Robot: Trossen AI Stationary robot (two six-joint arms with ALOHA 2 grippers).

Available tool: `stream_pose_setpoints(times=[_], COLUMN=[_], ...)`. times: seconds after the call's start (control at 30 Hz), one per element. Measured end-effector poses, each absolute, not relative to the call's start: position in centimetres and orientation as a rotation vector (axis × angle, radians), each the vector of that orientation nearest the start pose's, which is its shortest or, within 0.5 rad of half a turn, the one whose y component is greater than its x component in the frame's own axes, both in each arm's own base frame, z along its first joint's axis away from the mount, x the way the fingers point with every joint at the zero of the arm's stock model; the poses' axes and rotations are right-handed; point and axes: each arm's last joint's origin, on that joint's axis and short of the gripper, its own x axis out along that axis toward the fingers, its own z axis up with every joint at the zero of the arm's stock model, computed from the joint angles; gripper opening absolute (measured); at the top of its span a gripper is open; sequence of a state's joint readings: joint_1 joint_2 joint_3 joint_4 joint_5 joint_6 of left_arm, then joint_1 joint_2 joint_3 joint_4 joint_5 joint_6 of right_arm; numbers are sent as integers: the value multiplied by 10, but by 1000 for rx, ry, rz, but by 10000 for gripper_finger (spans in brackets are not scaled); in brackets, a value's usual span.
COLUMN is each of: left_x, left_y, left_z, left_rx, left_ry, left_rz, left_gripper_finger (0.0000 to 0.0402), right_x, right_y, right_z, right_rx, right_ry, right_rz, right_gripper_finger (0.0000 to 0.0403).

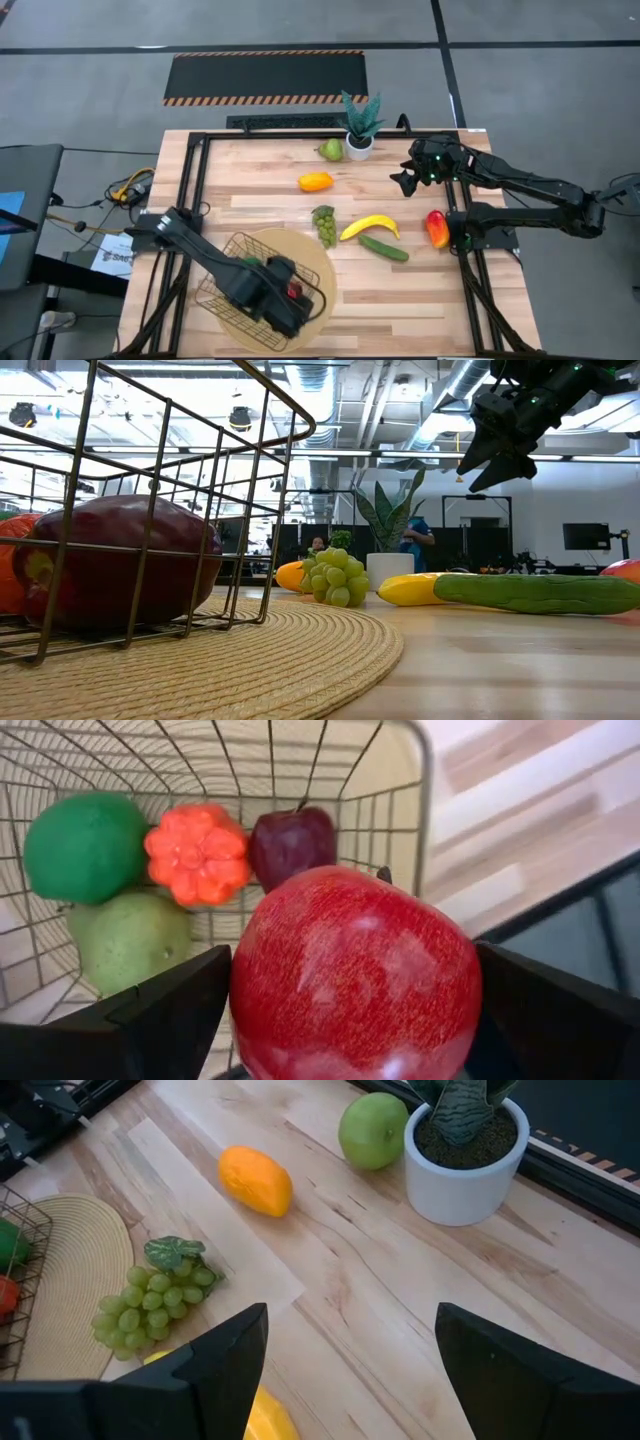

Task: Build produce basket
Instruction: Put the light red apple into the mesh basket

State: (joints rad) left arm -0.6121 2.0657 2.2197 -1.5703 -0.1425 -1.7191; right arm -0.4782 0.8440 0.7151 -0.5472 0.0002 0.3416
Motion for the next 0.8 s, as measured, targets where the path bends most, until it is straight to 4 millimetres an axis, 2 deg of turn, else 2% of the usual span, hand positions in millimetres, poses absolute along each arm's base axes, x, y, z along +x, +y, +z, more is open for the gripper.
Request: stream_pose_setpoints(times=[0.17,0.33,0.5,0.67,0.8], left_x=[329,317,300,298,298], left_y=[-240,-249,-241,-239,-237], left_z=[313,305,301,280,256], left_rx=[-895,-899,-868,-860,-858], left_ry=[1189,1154,1216,1243,1285], left_rz=[851,914,944,920,920], left_gripper_finger=[396,396,396,396,396], right_x=[152,152,152,152,152], right_y=[-79,-79,-79,-79,-79], right_z=[268,268,269,269,269], right_rx=[482,473,466,458,456], right_ry=[581,582,580,582,583], right_rz=[-570,-567,-565,-562,-562], right_gripper_finger=[311,311,311,311,311])
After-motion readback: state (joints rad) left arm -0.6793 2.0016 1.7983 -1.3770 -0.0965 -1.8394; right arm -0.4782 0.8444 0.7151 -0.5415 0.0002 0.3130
